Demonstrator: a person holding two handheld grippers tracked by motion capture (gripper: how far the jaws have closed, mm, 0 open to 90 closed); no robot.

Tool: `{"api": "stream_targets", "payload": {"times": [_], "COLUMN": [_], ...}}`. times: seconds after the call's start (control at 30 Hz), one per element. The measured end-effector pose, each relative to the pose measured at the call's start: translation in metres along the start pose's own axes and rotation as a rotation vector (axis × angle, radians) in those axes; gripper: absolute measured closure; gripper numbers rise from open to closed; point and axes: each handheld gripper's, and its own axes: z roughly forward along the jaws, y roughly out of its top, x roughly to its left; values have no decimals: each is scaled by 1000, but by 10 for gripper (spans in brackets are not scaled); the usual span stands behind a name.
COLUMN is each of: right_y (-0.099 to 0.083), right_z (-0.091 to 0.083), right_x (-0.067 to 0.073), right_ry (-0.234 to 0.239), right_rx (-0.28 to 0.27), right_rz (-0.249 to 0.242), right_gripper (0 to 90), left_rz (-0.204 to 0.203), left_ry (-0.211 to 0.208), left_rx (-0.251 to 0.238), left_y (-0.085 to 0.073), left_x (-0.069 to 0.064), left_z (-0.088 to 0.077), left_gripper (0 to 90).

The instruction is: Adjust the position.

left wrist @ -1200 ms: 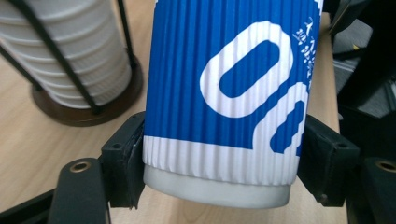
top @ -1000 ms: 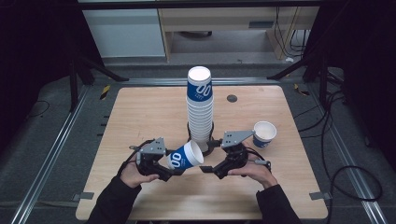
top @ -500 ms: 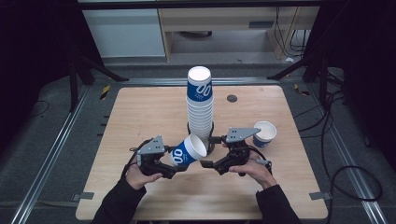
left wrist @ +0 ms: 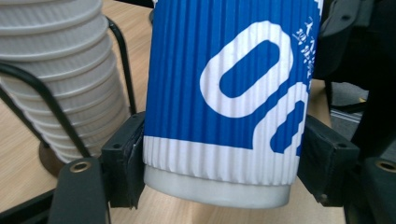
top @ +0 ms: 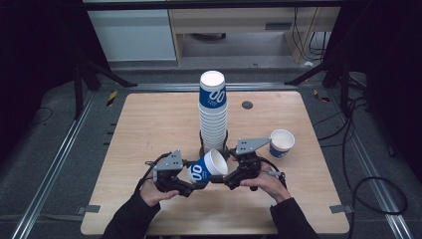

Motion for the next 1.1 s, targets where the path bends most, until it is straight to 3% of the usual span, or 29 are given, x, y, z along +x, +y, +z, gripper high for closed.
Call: {"api": "stream_targets", "payload": {"times": [0.4,0.63,0.83,1.1], "right_y": [-2,-1,0,3], "right_z": [4,1,0,-7], "right_x": [2,2,3,3], "right_ry": [43,50,38,-20], "right_rx": [20,6,17,43], "right_rz": [5,6,-16,-56], "right_gripper": [121,154,166,164], "left_rz": [29,17,8,-16], "left_ry": [-5,-9,-14,-18], "left_rx": [36,31,32,78], "left_y": [0,0,0,-1], "left_x": [-5,-3,-3,4], "left_z": [5,5,5,-2], "left_gripper": [267,257,213,149]}}
